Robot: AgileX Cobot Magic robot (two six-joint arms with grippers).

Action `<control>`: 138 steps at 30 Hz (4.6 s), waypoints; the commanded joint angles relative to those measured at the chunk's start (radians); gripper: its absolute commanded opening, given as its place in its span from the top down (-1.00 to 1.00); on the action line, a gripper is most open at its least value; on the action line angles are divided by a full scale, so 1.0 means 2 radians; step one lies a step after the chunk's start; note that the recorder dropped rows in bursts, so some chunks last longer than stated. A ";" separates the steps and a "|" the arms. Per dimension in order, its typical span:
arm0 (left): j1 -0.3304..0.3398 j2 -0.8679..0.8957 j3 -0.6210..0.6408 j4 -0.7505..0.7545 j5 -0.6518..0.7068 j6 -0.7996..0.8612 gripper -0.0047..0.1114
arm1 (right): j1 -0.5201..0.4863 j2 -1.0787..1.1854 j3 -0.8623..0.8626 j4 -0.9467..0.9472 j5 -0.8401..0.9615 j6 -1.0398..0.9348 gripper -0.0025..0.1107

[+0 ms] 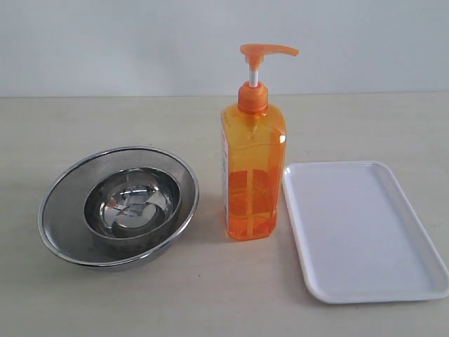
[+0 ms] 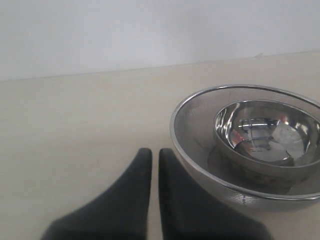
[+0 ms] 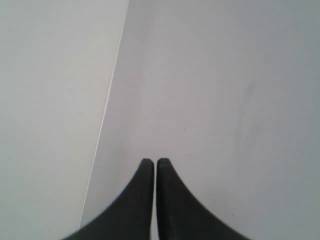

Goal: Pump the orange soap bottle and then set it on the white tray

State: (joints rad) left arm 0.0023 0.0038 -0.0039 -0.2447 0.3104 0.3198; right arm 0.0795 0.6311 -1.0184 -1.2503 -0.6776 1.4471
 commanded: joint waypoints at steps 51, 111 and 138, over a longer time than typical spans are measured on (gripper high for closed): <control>0.002 -0.002 0.002 0.000 0.000 0.001 0.84 | 0.001 0.110 0.456 0.397 -0.136 -0.434 0.79; 0.002 -0.002 0.002 0.000 0.000 0.001 0.84 | 0.379 0.524 0.343 0.721 -0.272 -0.704 -0.36; 0.002 -0.002 0.002 0.000 0.000 0.001 0.84 | 0.378 0.572 0.319 0.791 -0.272 -0.831 -0.36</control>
State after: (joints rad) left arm 0.0023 0.0038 -0.0039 -0.2447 0.3104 0.3198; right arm 0.8361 1.7891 -0.3804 0.3310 -1.2109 -0.1912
